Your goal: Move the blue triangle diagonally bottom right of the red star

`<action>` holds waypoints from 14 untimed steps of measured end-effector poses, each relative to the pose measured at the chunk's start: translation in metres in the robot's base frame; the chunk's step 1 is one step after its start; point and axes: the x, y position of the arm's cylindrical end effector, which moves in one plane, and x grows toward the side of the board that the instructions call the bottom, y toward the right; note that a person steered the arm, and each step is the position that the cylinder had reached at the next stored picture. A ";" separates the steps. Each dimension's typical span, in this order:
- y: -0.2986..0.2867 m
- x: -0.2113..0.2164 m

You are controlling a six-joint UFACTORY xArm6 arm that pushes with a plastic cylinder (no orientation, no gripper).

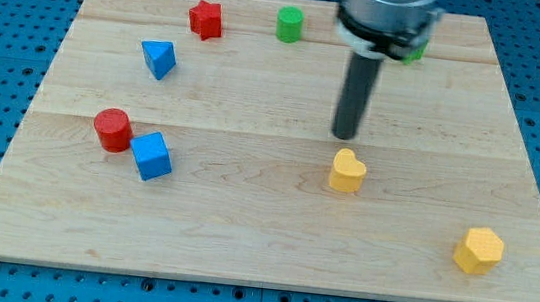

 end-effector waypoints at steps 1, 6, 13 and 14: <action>-0.074 -0.045; -0.149 -0.073; -0.233 -0.062; -0.171 -0.051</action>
